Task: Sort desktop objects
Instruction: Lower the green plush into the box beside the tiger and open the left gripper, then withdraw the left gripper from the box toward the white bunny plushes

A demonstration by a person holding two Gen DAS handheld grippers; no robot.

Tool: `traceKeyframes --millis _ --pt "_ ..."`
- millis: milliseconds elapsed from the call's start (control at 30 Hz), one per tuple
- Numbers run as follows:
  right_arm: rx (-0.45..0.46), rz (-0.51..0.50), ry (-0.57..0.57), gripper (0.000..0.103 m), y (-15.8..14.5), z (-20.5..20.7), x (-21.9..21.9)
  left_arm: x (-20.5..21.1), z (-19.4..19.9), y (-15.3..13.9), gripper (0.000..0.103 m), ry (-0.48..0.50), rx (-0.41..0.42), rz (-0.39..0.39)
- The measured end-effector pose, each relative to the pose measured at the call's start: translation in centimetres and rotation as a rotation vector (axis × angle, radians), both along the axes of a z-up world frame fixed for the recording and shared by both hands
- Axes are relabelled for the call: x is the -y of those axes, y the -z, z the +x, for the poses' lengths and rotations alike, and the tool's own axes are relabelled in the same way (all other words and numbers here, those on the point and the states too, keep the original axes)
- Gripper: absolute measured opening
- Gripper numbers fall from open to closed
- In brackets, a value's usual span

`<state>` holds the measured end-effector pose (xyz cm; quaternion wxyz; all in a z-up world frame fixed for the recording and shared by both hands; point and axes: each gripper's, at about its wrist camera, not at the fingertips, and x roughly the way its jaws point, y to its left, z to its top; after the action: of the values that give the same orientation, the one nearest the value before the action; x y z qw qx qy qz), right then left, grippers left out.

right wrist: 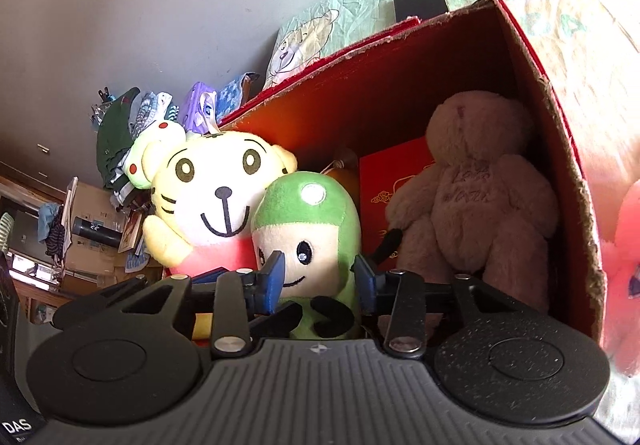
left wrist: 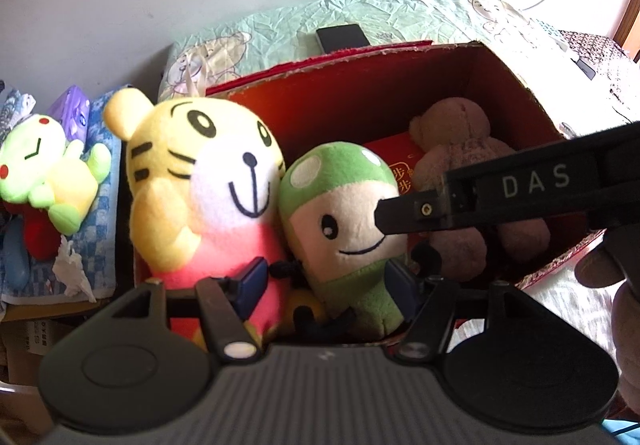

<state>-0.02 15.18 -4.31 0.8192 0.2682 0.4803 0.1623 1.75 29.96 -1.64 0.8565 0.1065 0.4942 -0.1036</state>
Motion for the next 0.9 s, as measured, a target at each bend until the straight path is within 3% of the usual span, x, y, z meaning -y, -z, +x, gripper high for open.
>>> traceKeyframes --millis 333,700,900 --pt "0.085 -0.077 0.01 0.043 -0.8 -2.0 0.9 1.1 -0.8 -0.6 0.067 -0.055 0.014 0.018" --pt "0.202 -0.141 -0.027 0.044 -2.6 -4.3 2.2 3.1 -2.5 -2.5 0.067 -0.155 0.098 0.076" --pt "0.259 -0.172 -0.043 0.053 -3.6 -5.5 3.5 4.3 -3.2 -3.1 0.067 -0.201 0.116 0.097"
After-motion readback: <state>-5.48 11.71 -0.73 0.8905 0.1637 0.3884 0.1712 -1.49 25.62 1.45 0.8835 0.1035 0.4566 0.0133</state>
